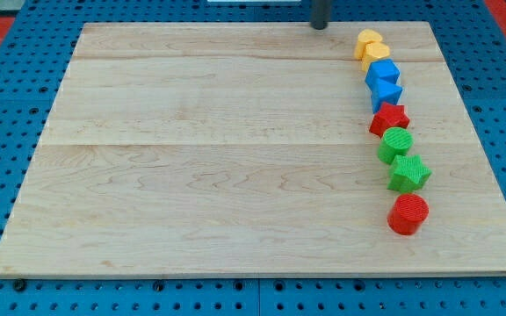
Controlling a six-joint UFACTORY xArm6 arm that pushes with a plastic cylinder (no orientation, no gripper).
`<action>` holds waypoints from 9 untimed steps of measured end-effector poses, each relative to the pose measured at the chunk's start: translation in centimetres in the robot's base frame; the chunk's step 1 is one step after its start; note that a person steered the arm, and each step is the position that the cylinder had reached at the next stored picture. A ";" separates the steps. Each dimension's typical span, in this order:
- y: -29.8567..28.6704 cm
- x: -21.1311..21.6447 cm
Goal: Push the blue triangle top left to the red star
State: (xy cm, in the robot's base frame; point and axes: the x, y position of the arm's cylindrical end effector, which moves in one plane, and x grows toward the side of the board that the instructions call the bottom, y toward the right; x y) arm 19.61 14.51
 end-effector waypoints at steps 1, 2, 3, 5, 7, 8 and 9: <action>10.3 2.6; 8.3 11.5; 9.4 16.2; 5.5 16.8; 5.1 19.2; 3.1 17.0; 1.1 14.9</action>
State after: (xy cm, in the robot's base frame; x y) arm 34.54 15.65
